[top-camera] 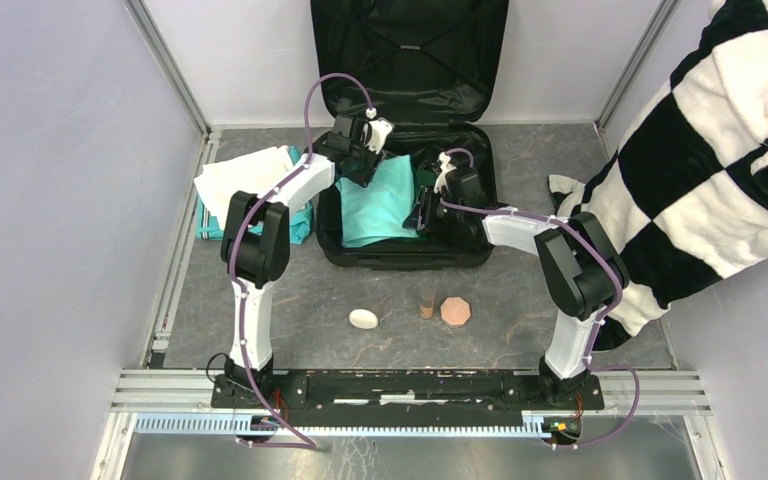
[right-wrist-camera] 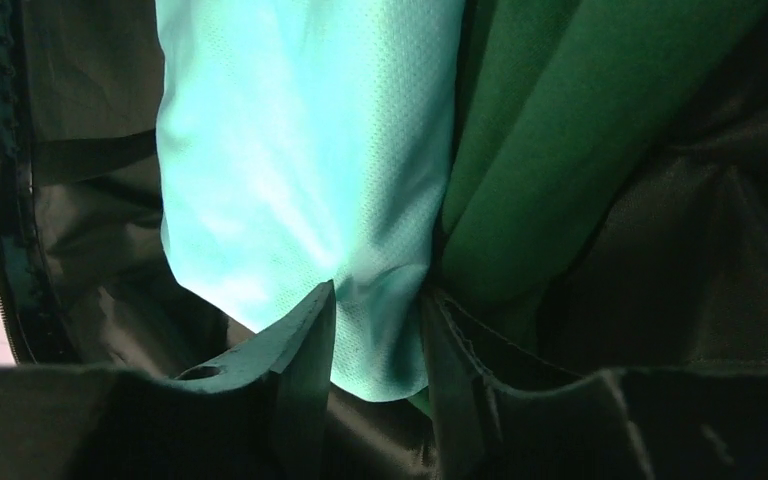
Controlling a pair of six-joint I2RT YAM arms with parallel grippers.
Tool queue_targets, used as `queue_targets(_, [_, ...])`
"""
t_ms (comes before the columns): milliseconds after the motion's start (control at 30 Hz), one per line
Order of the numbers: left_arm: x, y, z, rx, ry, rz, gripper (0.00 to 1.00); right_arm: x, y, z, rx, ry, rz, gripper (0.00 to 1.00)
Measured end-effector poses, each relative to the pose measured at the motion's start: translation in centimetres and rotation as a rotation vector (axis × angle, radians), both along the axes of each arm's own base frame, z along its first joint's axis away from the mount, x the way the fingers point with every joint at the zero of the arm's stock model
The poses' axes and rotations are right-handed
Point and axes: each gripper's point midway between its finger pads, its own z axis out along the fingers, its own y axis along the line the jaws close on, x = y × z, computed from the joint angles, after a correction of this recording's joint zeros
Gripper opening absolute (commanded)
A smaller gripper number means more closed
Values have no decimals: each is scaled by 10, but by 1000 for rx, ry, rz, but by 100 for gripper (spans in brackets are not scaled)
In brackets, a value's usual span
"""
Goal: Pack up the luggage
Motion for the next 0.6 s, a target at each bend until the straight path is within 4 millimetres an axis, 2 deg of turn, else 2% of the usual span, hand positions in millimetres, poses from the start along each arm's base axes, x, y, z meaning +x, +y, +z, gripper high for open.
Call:
queue_targets(133, [1,-3,1,-3,-8,-3,55,8,-9,6,-3,7,-11,52])
queue_targets(200, [1,-3,1,-4,-13,-3,58,25,-19,19,15,-8,-36,50])
queue_targets(267, [0,-2,-1,-4,-13,-3,64,43,-29,38,35,-35,-60,47])
queue_targets(367, [-4,2,3,-6,-10,1,76,82,-31,86,94,-126,-64,41])
queue_targets(467, [-9,6,25,-30,-18,6,87,119,-12,137,174,-246,-18,37])
queue_targets(533, [-14,11,47,-53,-33,8,94,131,0,147,203,-273,8,37])
queue_targets(567, [-17,14,63,-72,-46,6,99,137,6,145,215,-271,21,37])
queue_targets(600, [-21,20,79,-90,-57,13,99,140,10,140,220,-263,26,37])
